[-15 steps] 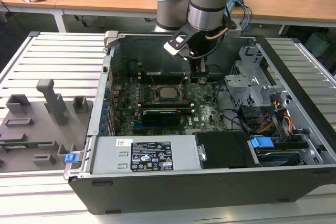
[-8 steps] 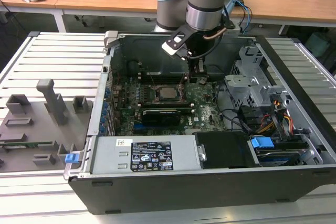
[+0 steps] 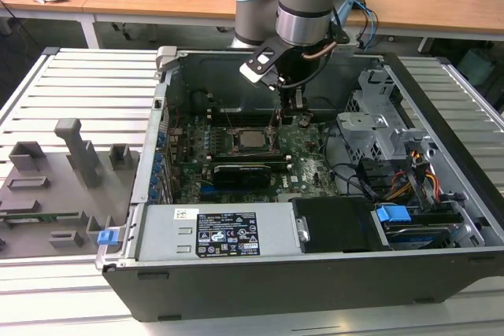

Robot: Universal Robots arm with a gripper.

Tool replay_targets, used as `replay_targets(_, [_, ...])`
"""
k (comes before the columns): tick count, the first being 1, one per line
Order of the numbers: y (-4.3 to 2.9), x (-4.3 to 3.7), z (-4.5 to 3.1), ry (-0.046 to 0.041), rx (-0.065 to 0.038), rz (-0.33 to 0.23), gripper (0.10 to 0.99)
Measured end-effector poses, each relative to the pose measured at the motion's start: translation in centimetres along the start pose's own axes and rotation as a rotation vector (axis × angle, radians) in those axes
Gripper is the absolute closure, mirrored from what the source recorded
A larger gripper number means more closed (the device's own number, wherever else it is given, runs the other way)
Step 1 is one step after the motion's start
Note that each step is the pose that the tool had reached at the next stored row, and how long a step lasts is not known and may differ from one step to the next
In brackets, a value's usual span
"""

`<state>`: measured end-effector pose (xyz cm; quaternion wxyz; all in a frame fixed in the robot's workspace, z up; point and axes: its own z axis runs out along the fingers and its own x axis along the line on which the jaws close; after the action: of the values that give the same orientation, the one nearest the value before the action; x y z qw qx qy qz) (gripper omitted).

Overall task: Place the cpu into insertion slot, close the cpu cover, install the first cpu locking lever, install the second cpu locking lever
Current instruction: 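Close the cpu cover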

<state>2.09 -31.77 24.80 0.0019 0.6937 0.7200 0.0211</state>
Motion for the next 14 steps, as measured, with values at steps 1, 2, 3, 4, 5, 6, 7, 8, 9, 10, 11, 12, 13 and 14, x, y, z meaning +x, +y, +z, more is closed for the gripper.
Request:
replay_targets(1, [-0.05,0.00,0.00,0.0000,0.000,0.000,0.976])
replay_targets(2, [-0.15,0.01,0.00,0.0000,0.000,0.000,0.976])
replay_targets(3, [-0.21,0.01,-0.01,0.0000,0.000,0.000,0.976])
replay_targets(4, [-0.26,0.01,-0.01,0.0000,0.000,0.000,0.976])
replay_targets(5, [-0.33,0.01,-0.01,0.0000,0.000,0.000,0.976])
replay_targets(6, [-0.42,0.02,-0.01,0.0000,0.000,0.000,0.976])
replay_targets(7, [-0.51,0.02,-0.02,0.0000,0.000,0.000,0.976])
replay_targets(8, [-0.57,0.02,-0.02,0.0000,0.000,0.000,0.976])
replay_targets(9, [-0.63,0.02,-0.02,0.0000,0.000,0.000,0.976])
replay_targets(10, [-0.76,0.03,-0.02,0.0000,0.000,0.000,0.976])
replay_targets(11, [-0.85,0.03,-0.03,0.0000,0.000,0.000,0.976])
replay_targets(12, [-0.92,0.03,-0.03,0.0001,0.000,0.000,0.976])
replay_targets(13, [-1.02,0.04,-0.03,0.0000,0.000,0.000,0.976])
replay_targets(14, [-1.09,0.04,-0.03,0.0000,0.000,0.000,0.976])
